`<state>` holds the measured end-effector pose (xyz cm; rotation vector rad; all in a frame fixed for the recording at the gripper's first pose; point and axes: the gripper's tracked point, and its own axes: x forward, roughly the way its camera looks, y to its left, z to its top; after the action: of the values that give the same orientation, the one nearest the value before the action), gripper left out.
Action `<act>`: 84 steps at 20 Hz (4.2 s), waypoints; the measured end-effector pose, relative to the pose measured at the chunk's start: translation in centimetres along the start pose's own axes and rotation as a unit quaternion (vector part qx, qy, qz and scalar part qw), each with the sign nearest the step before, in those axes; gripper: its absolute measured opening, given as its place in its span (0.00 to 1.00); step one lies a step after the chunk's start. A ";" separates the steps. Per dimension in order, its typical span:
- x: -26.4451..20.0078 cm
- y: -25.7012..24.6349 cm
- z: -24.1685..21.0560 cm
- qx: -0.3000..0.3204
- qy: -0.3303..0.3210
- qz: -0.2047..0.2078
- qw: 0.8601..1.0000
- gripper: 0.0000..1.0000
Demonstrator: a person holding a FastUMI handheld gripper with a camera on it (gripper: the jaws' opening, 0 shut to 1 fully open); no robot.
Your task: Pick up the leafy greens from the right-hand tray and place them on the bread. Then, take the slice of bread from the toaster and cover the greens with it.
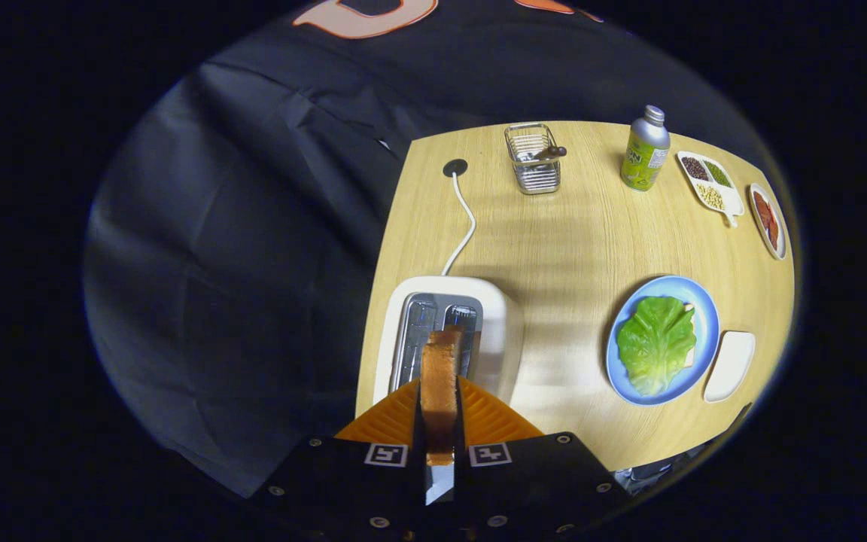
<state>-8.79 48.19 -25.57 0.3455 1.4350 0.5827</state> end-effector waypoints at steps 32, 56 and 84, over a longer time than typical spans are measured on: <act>2.1 -28.2 -1.5 0.059 -0.034 0.076 0.995 0.15; -17.4 -31.4 5.9 -0.096 -0.297 -0.095 0.945 0.96; -44.9 -26.1 6.2 -0.153 -0.604 -0.234 0.747 0.99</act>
<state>0.25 2.15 -2.37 0.0319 0.1083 0.0726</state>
